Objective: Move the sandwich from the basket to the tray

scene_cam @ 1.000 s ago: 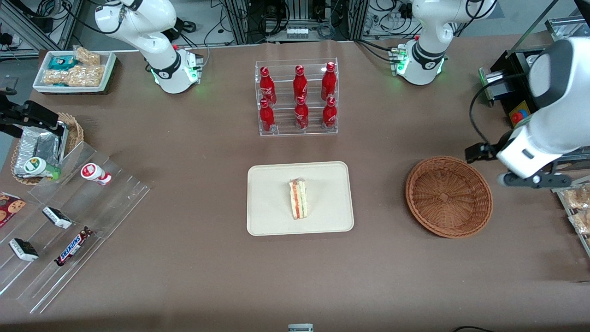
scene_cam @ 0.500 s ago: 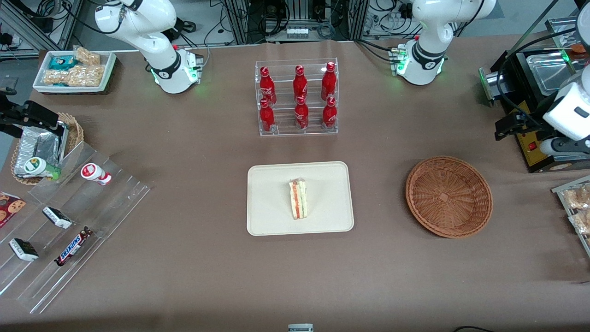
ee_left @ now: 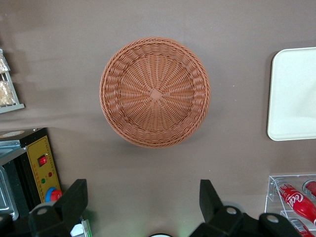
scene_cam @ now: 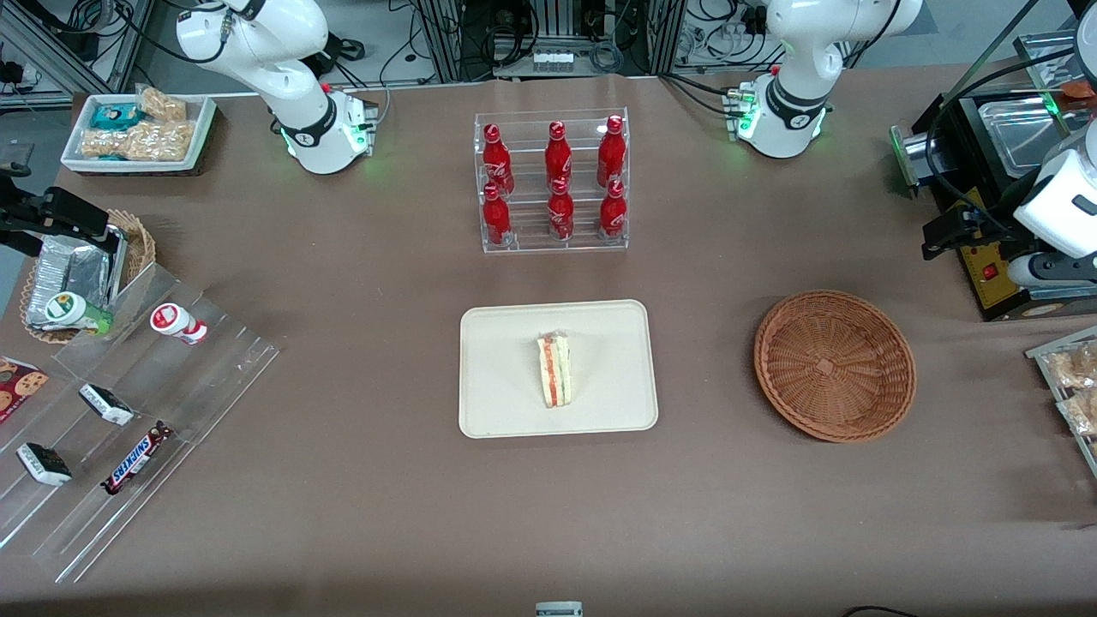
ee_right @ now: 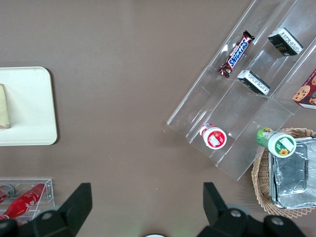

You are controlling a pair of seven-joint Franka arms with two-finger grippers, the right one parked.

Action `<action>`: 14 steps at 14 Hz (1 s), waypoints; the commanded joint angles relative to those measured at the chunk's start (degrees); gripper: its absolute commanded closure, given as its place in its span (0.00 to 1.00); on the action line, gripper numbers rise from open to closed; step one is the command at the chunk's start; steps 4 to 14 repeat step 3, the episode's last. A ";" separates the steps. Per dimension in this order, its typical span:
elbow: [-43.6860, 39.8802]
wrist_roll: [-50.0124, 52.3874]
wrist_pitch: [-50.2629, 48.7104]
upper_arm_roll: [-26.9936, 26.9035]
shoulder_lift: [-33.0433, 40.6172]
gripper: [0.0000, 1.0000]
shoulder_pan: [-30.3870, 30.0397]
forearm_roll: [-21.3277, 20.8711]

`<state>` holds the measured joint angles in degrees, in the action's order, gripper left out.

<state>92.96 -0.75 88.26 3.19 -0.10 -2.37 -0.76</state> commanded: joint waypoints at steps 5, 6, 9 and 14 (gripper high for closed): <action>0.38 -0.91 0.33 0.41 0.54 0.00 -0.71 0.84; 0.38 -0.91 0.33 0.41 0.54 0.00 -0.71 0.84; 0.38 -0.91 0.33 0.41 0.54 0.00 -0.71 0.84; 0.38 -0.91 0.33 0.41 0.54 0.00 -0.71 0.84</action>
